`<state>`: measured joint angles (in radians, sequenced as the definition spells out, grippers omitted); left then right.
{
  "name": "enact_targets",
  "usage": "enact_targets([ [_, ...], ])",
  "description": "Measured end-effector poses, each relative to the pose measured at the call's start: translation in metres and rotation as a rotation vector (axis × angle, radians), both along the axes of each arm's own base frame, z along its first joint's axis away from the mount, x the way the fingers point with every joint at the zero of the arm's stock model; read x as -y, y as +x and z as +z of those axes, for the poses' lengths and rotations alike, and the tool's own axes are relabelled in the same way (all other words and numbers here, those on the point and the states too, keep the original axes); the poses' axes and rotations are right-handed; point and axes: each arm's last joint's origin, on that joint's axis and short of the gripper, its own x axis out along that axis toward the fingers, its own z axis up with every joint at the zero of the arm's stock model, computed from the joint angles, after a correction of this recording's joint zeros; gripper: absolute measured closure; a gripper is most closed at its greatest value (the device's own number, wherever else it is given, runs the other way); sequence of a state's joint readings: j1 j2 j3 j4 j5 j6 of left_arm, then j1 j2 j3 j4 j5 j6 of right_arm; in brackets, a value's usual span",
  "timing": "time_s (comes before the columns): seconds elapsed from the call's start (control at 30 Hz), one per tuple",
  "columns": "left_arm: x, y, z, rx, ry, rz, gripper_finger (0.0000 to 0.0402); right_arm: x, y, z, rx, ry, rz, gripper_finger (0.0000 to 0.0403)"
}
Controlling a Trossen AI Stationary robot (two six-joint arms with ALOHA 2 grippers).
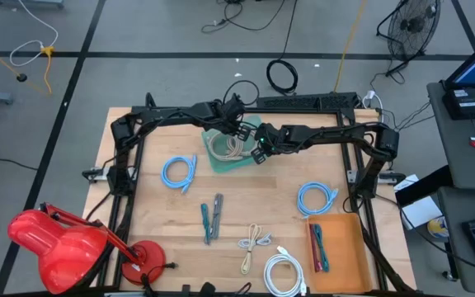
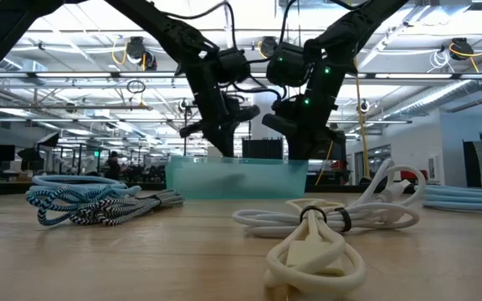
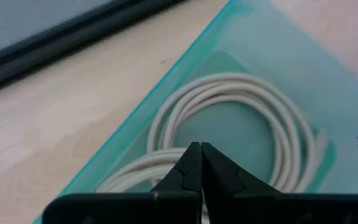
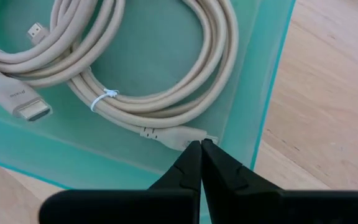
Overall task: Pick & Place USB Port
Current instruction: Put the brown display cable into the blue bin
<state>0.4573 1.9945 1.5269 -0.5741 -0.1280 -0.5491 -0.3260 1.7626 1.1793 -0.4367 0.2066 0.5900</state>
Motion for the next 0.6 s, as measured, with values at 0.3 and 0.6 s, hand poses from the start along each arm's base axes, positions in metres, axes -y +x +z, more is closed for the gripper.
enact_targets([
  [0.3, 0.003, 0.003, -0.037, -0.125, -0.104, -0.054, 0.0401, 0.0, 0.0, 0.001, 0.001, -0.001, -0.006, 0.0403],
  [0.6, 0.001, -0.006, -0.034, -0.222, -0.107, -0.024, 0.0401, 0.001, 0.001, 0.002, 0.017, 0.002, -0.027, 0.0403],
])
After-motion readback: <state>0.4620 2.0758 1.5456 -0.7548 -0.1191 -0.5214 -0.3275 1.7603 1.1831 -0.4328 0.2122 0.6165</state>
